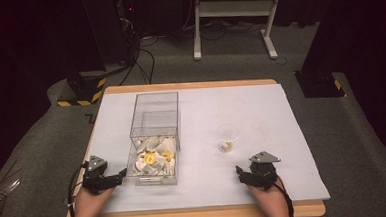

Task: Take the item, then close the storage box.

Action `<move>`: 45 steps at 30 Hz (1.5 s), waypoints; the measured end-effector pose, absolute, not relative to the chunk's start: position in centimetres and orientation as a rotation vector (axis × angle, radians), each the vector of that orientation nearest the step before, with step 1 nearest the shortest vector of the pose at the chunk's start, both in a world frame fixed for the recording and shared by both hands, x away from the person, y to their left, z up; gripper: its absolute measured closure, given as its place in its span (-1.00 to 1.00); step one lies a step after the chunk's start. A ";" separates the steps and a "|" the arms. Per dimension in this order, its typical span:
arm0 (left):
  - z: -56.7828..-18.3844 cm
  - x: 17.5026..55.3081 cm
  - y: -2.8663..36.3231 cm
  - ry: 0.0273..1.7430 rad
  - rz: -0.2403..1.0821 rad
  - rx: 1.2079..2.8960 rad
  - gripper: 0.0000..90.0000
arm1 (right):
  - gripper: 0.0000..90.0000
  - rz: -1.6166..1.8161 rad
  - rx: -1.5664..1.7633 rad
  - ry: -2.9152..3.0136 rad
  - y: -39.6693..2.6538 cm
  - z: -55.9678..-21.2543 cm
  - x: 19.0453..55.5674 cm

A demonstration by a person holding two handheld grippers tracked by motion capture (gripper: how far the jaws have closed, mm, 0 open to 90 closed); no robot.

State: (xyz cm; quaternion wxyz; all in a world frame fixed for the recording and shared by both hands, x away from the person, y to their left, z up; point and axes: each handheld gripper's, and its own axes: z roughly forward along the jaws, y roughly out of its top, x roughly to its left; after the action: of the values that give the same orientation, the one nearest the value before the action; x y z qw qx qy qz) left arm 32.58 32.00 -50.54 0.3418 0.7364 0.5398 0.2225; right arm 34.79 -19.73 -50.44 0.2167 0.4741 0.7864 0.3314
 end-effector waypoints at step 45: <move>-43.9 27.8 30.7 1.168 0.573 1.792 -0.55 | -0.40 0.918 1.312 2.182 -19.7 -50.4 34.8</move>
State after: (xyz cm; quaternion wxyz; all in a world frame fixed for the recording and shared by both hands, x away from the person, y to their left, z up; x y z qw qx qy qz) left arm 27.82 30.66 -43.92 0.4471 0.7239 0.4719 0.2313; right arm 34.82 -19.72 -50.45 0.2157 0.4735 0.7872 0.3310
